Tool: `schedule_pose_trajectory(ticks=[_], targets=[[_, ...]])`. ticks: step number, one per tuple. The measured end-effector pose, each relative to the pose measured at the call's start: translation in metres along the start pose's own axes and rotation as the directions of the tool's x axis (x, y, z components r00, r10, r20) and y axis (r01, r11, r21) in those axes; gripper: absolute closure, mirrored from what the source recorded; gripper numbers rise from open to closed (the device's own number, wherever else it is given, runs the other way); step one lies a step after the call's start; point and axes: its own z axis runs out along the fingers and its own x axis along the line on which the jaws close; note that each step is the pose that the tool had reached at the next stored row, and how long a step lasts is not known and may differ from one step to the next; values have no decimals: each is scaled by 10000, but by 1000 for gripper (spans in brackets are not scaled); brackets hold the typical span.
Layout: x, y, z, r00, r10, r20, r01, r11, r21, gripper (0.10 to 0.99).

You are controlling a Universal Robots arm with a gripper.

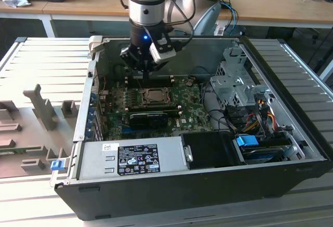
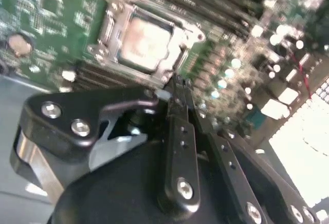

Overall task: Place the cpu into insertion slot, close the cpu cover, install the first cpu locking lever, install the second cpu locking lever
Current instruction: 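Install the first cpu locking lever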

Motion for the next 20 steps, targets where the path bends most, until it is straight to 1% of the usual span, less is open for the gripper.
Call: schedule_pose_trajectory(ticks=[2,3,4,7,9,10,14,15,17,19,20], targets=[[95,-9,7,10000,-1,15,1,10000,-30,980],[129,-12,11,10000,-3,17,3,10000,-45,980],[145,-13,17,10000,-59,14,59,10000,-73,980],[146,-14,24,9979,-649,-9,649,9979,-81,980],[166,-16,32,9972,-742,-13,742,9972,-104,980],[215,-21,43,9970,-773,-11,773,9969,-126,980],[311,-25,60,9968,-796,9,796,9967,-172,980],[328,-12,64,9967,-813,9,813,9965,-188,980],[349,47,68,9964,-852,7,852,9962,-197,980],[366,137,72,9960,-896,22,897,9958,-199,980],[369,166,73,9958,-911,38,912,9956,-198,980]])
